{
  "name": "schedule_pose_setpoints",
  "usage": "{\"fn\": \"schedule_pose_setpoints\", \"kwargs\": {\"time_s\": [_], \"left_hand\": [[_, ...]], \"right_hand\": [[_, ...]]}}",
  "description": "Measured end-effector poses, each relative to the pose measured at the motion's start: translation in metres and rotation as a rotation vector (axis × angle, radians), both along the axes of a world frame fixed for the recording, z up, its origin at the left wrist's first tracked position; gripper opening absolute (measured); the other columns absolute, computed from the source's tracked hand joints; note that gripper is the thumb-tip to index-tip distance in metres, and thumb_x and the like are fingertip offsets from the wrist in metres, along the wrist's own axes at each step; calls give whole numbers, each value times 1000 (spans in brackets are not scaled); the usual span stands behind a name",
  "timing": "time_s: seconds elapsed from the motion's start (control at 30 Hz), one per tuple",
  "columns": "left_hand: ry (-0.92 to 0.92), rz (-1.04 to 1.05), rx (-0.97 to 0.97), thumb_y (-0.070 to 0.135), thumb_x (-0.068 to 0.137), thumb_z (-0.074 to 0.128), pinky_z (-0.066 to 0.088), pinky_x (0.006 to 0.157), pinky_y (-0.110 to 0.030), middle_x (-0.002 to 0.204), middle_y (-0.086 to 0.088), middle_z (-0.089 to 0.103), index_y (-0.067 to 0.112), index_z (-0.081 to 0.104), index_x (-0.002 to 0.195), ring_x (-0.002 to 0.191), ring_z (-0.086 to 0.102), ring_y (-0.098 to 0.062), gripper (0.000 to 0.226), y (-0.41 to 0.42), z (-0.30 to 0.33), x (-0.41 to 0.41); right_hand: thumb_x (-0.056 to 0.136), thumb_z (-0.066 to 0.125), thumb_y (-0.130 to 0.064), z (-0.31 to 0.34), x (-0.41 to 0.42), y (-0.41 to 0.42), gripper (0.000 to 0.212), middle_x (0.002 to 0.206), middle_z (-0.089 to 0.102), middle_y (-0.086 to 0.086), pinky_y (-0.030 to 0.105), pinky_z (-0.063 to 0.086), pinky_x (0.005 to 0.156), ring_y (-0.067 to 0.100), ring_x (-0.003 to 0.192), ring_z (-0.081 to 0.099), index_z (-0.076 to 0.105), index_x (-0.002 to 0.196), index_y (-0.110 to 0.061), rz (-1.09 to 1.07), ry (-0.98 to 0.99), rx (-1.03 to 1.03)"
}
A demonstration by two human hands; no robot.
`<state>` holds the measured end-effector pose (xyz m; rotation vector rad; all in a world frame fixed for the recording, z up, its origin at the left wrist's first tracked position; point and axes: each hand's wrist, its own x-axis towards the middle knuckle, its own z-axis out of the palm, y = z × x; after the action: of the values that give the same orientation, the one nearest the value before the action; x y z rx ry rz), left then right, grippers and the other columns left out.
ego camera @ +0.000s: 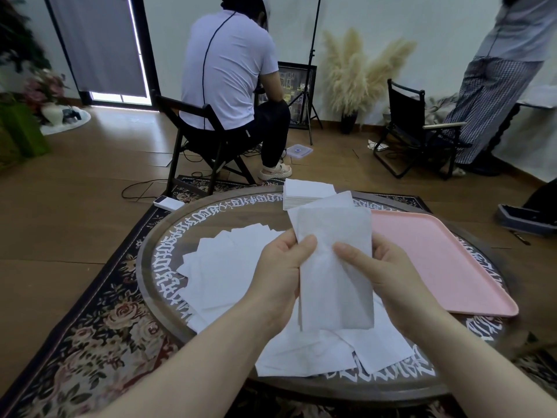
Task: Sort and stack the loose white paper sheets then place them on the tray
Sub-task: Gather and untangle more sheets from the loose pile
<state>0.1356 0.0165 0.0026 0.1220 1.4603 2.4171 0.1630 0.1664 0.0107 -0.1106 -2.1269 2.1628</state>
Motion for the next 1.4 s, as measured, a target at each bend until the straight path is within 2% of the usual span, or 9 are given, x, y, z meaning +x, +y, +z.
{"fn": "schedule_pose_setpoints", "kwargs": {"time_s": [0.13, 0.23, 0.3, 0.4, 0.7, 0.9, 1.07, 1.23, 1.4], "left_hand": [[66, -22, -22, 3, 97, 51, 59, 68, -28, 97, -8, 76, 12, 69, 105, 81, 74, -19, 21, -5, 1, -6], [108, -60, -67, -1, 96, 51, 59, 70, -29, 98, -9, 76, 12, 69, 105, 82, 73, -21, 24, -7, 0, -6], [132, -81, -75, -2, 95, 51, 58, 75, -32, 100, -11, 76, 12, 69, 105, 84, 72, -23, 25, -7, -1, -5], [132, -98, -37, -3, 95, 51, 58, 75, -32, 103, -14, 75, 9, 68, 109, 85, 72, -24, 25, -7, 0, -4], [10, -39, 44, 3, 96, 51, 60, 63, -31, 101, -15, 75, 5, 67, 110, 80, 73, -25, 21, -9, 2, -2], [-22, 78, -25, 26, 101, 47, 44, 80, -39, 101, -15, 63, 7, 63, 104, 89, 58, -28, 25, -5, 4, -4], [30, 171, -156, 19, 100, 45, 56, 73, -36, 92, -13, 73, 2, 69, 98, 80, 67, -24, 29, -10, 4, -10], [186, 269, -361, 21, 99, 44, 31, 73, -36, 83, -5, 45, -4, 60, 83, 76, 35, -23, 33, -12, 4, -12], [85, 86, -293, 21, 100, 46, 43, 72, -35, 85, -11, 52, 12, 60, 93, 78, 44, -25, 18, -8, 5, -8]], "right_hand": [[83, 75, -10, 9, -1, 5, 32, 98, 65, -3, 20, 52, 72, 1, 82, 60, 60, 109, -18, -247, 280, 221], [83, 75, -11, 13, -2, 13, 32, 100, 66, -10, 31, 50, 75, 7, 94, 57, 61, 107, -26, -231, 366, 332], [81, 76, -14, 12, -2, 18, 29, 97, 68, -13, 22, 48, 72, 2, 91, 59, 64, 104, -27, -166, 360, 361], [73, 80, -25, 8, -3, 19, 27, 89, 71, -13, 9, 46, 64, -1, 78, 64, 69, 98, -22, -54, 276, 254], [70, 79, -33, -1, -2, 17, 36, 108, 74, 9, 50, 53, 96, 36, 109, 63, 75, 105, -23, 26, 160, 144], [82, 70, -29, -6, -3, 13, 21, 100, 76, -4, 13, 50, 66, 12, 90, 67, 76, 102, -24, -32, 149, 90], [92, 62, -15, -1, -4, 15, 15, 96, 77, -4, 15, 53, 68, 6, 84, 69, 72, 104, -15, -149, 224, 19], [86, 60, -30, 5, 0, 19, 19, 87, 76, -3, 29, 57, 68, 14, 79, 69, 68, 97, -17, -217, 269, -37], [96, 55, -18, 3, -3, 15, 20, 99, 77, 4, 27, 58, 70, 17, 84, 72, 69, 109, -13, -90, 126, -95]]}}
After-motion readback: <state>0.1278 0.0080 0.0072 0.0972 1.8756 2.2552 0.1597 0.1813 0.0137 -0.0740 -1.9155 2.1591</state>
